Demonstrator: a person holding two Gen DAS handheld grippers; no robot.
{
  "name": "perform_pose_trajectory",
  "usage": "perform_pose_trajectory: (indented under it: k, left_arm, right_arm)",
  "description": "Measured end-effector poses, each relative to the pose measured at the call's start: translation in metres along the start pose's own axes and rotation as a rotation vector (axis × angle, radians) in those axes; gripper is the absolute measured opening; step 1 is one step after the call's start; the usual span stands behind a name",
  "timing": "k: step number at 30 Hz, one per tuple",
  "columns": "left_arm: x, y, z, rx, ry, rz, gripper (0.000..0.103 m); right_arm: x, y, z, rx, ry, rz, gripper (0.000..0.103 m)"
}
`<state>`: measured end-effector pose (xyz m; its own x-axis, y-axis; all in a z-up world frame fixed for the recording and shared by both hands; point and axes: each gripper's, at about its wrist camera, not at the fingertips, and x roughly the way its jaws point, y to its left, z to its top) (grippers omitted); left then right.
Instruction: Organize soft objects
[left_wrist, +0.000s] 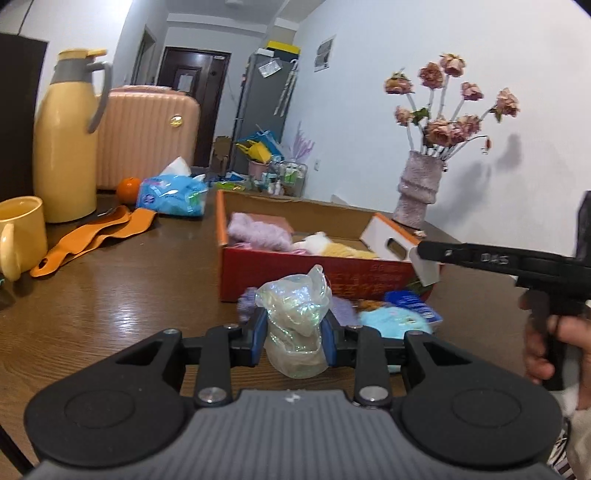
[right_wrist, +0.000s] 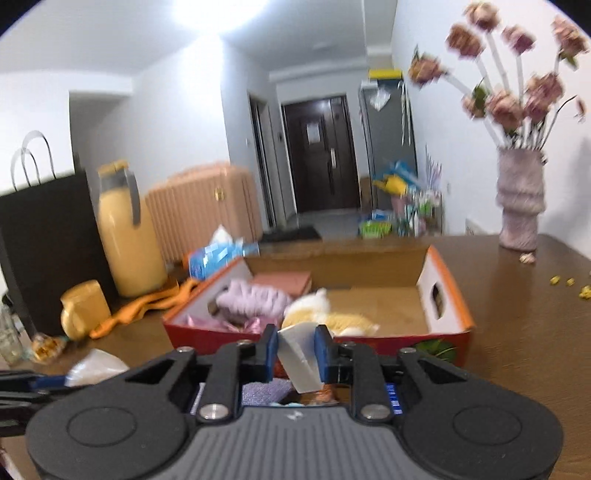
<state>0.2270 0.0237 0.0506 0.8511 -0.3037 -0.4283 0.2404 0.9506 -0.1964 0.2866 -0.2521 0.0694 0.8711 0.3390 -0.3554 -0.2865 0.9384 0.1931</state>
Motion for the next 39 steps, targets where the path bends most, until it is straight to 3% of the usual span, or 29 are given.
perform_pose_trajectory:
  k: [4,8,11,14,19,21,24,26,28,29,31,38,39]
  left_arm:
    - [0.000,-0.028,0.003,0.042,-0.009,-0.022,0.031]
    - [0.010,-0.047,0.017,0.066,-0.043,-0.029,0.030]
    - [0.036,-0.056,0.046,0.097,-0.061,-0.052,0.031]
    - [0.087,-0.058,0.093,0.088,-0.017,-0.066,0.031]
    - [0.204,-0.050,0.156,0.044,0.105,-0.032,0.031]
    - [0.248,-0.046,0.164,0.060,0.161,-0.002,0.031]
    - [0.305,-0.033,0.165,0.007,0.240,0.018,0.033]
    - [0.324,-0.024,0.160,-0.024,0.248,0.024,0.051]
    - [0.331,-0.017,0.155,-0.035,0.256,0.051,0.052]
    - [0.333,-0.013,0.153,-0.046,0.268,0.050,0.057]
    - [0.330,-0.007,0.152,-0.072,0.258,0.053,0.065]
    - [0.299,0.004,0.175,-0.046,0.163,0.134,0.070]
    - [0.289,0.005,0.179,-0.038,0.146,0.144,0.071]
  right_arm:
    - [-0.034,-0.019,-0.004,0.026,-0.029,-0.010,0.021]
    - [-0.042,-0.037,-0.005,0.062,-0.041,-0.001,0.021]
    - [-0.027,-0.052,0.011,0.147,-0.014,0.091,0.021]
    - [0.007,-0.067,0.044,0.181,0.015,0.175,0.021]
    - [0.120,-0.097,0.102,0.226,0.164,0.114,0.022]
    - [0.167,-0.108,0.115,0.247,0.234,0.090,0.022]
    - [0.231,-0.115,0.124,0.243,0.315,0.023,0.022]
    - [0.265,-0.121,0.122,0.275,0.354,-0.010,0.029]
    - [0.287,-0.129,0.118,0.338,0.391,-0.007,0.032]
    - [0.295,-0.132,0.115,0.378,0.404,0.013,0.038]
    - [0.301,-0.138,0.109,0.437,0.400,0.043,0.040]
    - [0.269,-0.144,0.124,0.400,0.342,0.022,0.041]
    - [0.258,-0.144,0.129,0.377,0.332,0.013,0.045]
